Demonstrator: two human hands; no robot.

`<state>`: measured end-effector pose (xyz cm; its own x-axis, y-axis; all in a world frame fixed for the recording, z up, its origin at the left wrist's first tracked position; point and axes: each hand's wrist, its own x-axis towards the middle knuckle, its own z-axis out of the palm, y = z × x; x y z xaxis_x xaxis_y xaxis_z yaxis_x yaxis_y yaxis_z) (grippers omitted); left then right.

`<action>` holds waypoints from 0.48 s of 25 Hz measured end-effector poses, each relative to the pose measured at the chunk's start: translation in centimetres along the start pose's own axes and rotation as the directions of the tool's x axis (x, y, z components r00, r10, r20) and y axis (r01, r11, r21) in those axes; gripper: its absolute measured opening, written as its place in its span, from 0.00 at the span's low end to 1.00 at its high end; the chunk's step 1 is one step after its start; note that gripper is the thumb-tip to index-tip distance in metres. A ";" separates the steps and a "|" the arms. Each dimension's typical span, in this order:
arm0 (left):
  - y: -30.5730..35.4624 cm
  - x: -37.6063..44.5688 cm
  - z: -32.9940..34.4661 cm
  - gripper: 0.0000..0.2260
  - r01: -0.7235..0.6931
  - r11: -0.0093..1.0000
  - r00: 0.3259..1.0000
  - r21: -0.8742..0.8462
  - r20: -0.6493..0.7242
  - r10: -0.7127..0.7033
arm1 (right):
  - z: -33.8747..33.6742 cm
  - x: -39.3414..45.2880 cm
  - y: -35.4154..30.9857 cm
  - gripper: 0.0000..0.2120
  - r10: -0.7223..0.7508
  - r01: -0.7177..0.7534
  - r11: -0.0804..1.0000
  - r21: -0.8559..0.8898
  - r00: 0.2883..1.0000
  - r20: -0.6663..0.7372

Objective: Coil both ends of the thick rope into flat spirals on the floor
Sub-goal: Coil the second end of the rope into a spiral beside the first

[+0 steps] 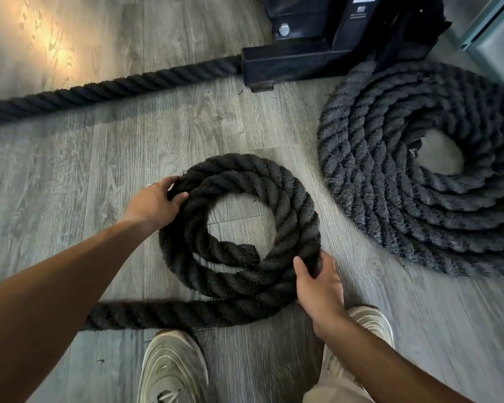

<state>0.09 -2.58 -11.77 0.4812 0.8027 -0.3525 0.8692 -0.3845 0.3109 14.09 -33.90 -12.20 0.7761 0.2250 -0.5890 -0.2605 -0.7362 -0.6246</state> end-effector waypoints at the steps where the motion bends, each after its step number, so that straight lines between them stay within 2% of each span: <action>1: 0.2 -0.1 0.2 0.25 0.011 0.999 1.000 0.032 -0.001 -0.010 | -0.2 0.4 0.0 0.28 -0.023 0.024 0.999 -0.044 1.000 0.021; 3: 0.5 -1.1 0.3 0.25 0.044 0.998 0.999 0.042 -0.011 -0.044 | -0.6 2.8 -1.5 0.22 -0.087 0.089 0.992 -0.085 0.996 0.037; 5: -0.1 -3.1 0.3 0.28 0.118 0.991 0.993 -0.067 0.005 -0.118 | -1.0 5.8 -4.2 0.20 -0.168 0.173 0.977 -0.128 0.985 0.049; 9: -1.3 -10.6 2.4 0.29 0.268 0.887 0.963 -0.377 0.101 -0.248 | -2.1 10.0 -9.7 0.20 -0.293 0.296 0.944 -0.147 0.955 0.039; 11: -1.4 -12.6 3.3 0.28 0.299 0.864 0.954 -0.405 0.139 -0.265 | -2.2 9.7 -10.1 0.22 -0.333 0.336 0.929 -0.157 0.942 0.045; 12: -1.6 -12.5 3.4 0.28 0.313 0.868 0.950 -0.385 0.146 -0.278 | -2.2 8.8 -9.3 0.27 -0.336 0.340 0.927 -0.158 0.941 0.047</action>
<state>-6.88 -13.53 -10.85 0.2323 0.8021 -0.5501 0.8614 0.0930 0.4994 24.58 -26.48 -10.49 0.7904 0.4895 -0.3683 0.1129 -0.7073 -0.6978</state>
